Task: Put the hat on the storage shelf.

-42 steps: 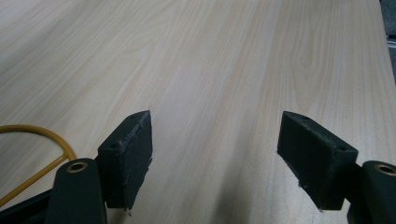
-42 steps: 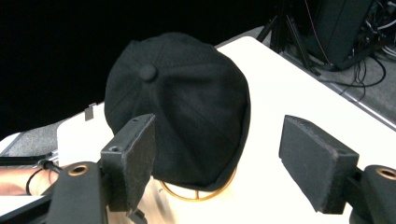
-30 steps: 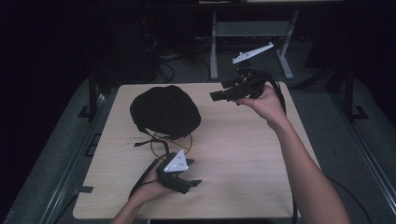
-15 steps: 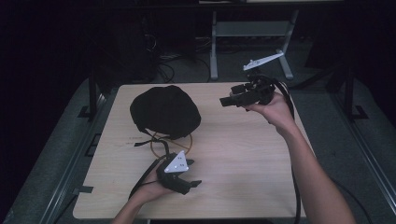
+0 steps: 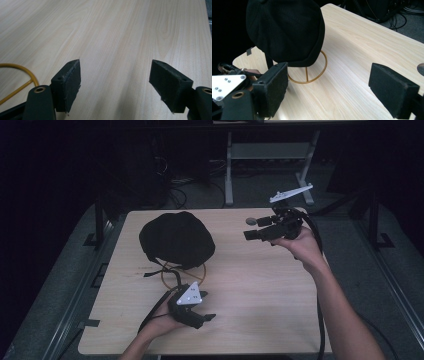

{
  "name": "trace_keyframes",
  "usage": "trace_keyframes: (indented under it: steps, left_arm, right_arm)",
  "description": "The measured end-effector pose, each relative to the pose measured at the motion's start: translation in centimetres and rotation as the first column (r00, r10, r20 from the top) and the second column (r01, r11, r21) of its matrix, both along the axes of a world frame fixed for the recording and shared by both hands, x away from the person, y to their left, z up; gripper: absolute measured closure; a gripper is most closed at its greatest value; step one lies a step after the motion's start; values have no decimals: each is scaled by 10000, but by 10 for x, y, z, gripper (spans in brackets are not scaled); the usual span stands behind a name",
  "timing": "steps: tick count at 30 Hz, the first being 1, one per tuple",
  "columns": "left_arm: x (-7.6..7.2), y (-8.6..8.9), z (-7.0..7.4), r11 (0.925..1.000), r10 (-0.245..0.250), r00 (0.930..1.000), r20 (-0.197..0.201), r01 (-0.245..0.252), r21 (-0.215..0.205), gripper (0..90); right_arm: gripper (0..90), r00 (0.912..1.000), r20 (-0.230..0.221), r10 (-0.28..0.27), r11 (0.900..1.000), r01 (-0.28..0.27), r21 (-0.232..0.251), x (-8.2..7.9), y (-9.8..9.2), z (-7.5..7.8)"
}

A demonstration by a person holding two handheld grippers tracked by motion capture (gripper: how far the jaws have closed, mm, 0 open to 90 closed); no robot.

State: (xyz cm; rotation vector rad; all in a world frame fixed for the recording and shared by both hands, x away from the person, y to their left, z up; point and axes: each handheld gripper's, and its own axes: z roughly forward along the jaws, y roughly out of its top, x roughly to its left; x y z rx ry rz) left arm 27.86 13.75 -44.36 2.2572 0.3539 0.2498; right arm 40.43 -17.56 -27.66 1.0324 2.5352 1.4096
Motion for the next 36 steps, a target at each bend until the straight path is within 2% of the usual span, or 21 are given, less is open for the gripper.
trace_keyframes:
  steps: [7, 10, 25, 36]
  left_arm:
    - [2, 2, 1, 9999, 121, 9999, -122, -123, -93, 242]
    - [2, 2, 0, 9997, 230, 9993, -293, -233, -98, 242]
    - [4, 4, 0, 9990, 350, 9987, -366, -360, -254, 236]
    - [5, 5, 0, 9988, 386, 9984, -411, -398, -292, 232]
  right_arm:
    - [156, 10000, -31, -76, 10000, 76, 25, -3, -9, -4]
    - [155, 10000, -61, -72, 10000, 72, -11, -5, -14, -7]
    - [155, 9995, -217, -245, 9997, 246, 73, -15, -32, -23]
    - [155, 9984, -338, -464, 9989, 463, -59, -25, -50, -37]
